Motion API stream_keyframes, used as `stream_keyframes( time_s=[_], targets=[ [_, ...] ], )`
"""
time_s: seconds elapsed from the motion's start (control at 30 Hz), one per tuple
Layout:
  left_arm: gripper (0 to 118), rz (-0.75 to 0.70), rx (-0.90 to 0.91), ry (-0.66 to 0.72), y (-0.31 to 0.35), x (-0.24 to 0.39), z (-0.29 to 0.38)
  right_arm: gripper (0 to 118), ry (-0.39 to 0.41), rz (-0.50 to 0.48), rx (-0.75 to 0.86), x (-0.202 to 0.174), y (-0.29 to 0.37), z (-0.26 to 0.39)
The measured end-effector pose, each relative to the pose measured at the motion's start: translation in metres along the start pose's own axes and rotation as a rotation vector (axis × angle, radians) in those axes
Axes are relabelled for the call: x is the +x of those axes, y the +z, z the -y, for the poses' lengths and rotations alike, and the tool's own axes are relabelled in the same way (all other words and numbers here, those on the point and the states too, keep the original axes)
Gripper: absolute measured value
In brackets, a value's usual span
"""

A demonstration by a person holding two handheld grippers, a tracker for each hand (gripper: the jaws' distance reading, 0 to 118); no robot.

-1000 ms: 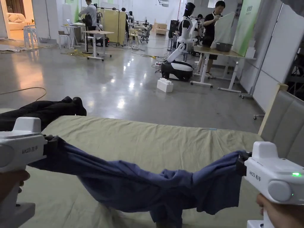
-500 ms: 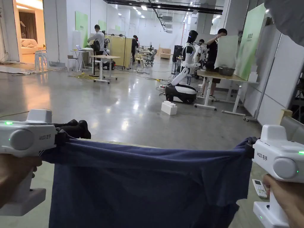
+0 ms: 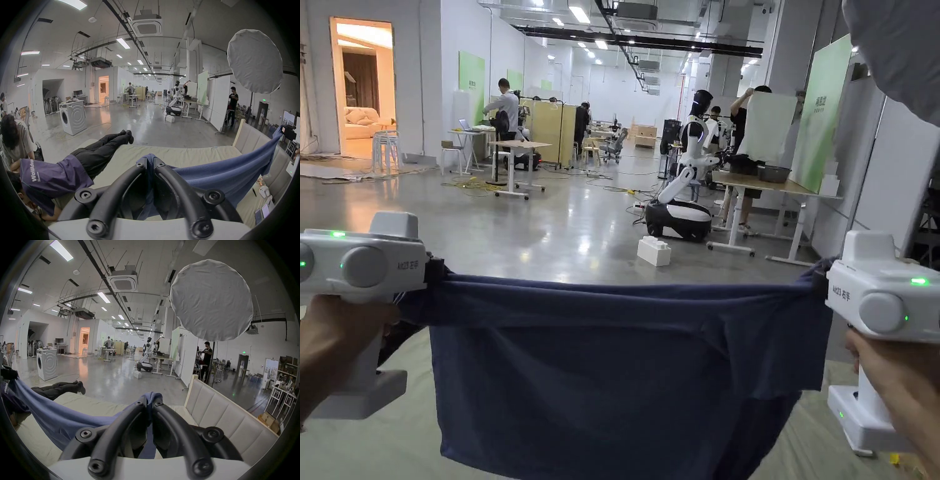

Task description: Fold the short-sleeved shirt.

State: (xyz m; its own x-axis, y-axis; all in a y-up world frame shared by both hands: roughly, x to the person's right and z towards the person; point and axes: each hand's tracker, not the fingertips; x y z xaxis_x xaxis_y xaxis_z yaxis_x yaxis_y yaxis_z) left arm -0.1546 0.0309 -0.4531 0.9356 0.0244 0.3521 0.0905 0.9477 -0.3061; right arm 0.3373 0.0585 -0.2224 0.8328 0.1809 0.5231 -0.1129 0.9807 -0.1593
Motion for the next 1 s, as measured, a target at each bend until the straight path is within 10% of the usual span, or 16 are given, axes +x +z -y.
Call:
stream_keyframes(
  time_s=[0.43, 1.0],
  targets=[
    [7, -0.024, 0.058, -0.025, -0.033, 0.01, -0.022, 5, 0.022, 0.051, 0.087, -0.007, -0.019, -0.017],
    [7, 0.033, -0.078, 0.008, 0.043, -0.005, 0.178, 5, 0.076, 0.025, -0.117, -0.019, 0.097, 0.168]
  ],
)
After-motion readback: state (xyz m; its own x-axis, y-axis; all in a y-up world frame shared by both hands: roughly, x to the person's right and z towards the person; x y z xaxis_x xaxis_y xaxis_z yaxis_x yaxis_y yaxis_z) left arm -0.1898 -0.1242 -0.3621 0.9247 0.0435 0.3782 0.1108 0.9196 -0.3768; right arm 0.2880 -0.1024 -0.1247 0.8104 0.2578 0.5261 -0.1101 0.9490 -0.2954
